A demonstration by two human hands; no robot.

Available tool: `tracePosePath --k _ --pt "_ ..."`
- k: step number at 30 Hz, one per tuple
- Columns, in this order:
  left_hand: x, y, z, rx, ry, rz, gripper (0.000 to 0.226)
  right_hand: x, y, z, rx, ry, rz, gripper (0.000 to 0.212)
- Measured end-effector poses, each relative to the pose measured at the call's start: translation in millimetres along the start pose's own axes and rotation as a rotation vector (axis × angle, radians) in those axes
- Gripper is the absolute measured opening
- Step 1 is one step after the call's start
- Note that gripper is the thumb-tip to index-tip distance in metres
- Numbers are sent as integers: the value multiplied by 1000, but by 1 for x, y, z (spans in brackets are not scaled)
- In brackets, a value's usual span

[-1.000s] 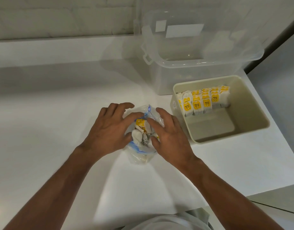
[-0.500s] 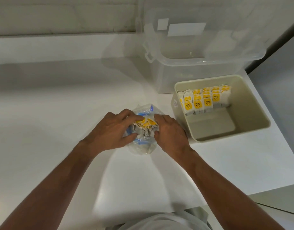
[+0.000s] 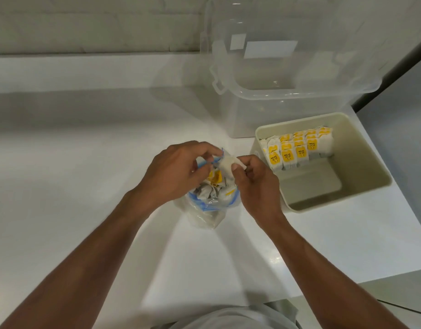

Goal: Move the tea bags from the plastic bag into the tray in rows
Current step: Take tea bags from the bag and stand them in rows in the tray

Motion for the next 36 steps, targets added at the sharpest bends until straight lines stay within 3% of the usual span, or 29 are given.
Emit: tracePosePath --k 5,10,15,18,22,24,28,32,36 --pt "-7 9 -9 207 -103 61 37 2 -8 6 -301 -69 -137 16" --pt "-12 4 -16 405 -98 125 12 1 -7 12 -332 -82 -184 14" --pt "-11 -4 -13 409 -26 186 10 4 -6 13 -478 -113 -221 13" --pt "-9 -5 -9 413 -12 209 9 1 -9 19 -474 -121 -219 16" --pt "-5 2 -8 483 -52 236 13 -9 -29 49 -190 -145 41 9" --pt "-3 11 -10 520 -60 247 13 -13 -21 65 -165 -148 67 8" --pt "-3 30 -12 588 -20 272 17 -8 30 74 -574 -116 -212 13" --pt "-11 55 -8 479 59 215 12 -6 36 55 -807 -179 -348 11" --pt "-22 69 -15 488 61 260 31 -9 32 28 -1109 -189 -525 10"
Point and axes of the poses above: each hand's wrist, its own x-axis away from the middle knuckle, its own z-axis out of the back of the hand, y = z × x, the point moved 10 cm from there along -x, towards the middle knuckle, and after that the axes turned 3 degrees about z, right-handed, at the moved point
